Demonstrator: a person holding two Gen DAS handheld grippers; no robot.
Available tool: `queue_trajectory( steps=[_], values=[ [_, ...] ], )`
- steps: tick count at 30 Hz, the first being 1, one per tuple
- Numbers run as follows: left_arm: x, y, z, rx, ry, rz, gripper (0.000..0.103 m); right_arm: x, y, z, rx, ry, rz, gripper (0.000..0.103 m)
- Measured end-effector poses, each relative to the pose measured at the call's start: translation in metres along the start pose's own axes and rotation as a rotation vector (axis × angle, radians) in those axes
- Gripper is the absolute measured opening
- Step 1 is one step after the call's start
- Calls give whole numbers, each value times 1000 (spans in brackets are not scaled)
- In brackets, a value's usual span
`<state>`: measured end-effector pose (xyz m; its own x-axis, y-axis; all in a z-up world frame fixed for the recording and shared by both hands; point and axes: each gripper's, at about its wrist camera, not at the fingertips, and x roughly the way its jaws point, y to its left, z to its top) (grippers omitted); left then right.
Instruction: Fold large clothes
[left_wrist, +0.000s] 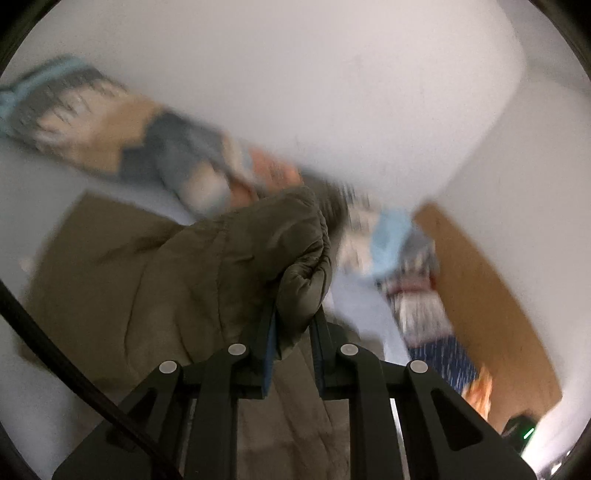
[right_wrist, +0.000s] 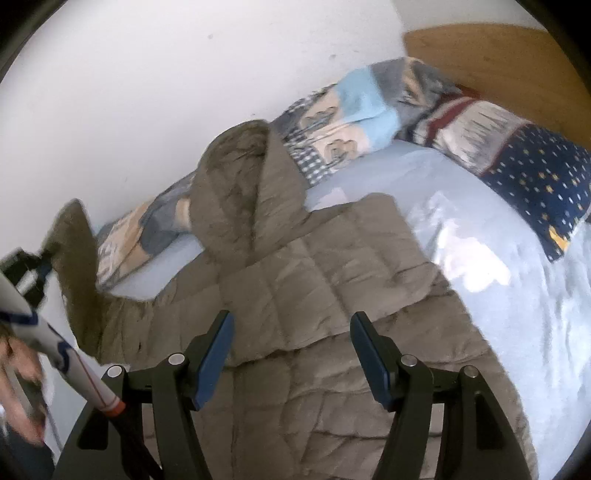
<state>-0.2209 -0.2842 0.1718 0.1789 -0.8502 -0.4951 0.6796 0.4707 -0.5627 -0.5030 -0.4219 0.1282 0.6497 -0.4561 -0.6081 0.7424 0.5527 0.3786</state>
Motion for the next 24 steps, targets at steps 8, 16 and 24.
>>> queue_trajectory(
  steps=[8, 16, 24],
  values=[
    [118, -10, -108, 94, 328, 184, 17, -14, -31, 20, 87, -24, -13, 70],
    [22, -28, -75, 121, 326, 134, 61, 2, -44, 20, 199, 60, 115, 70],
    [-99, 60, -79, 86, 11, 544, 76, 54, -22, -3, 289, 216, 354, 65]
  ],
)
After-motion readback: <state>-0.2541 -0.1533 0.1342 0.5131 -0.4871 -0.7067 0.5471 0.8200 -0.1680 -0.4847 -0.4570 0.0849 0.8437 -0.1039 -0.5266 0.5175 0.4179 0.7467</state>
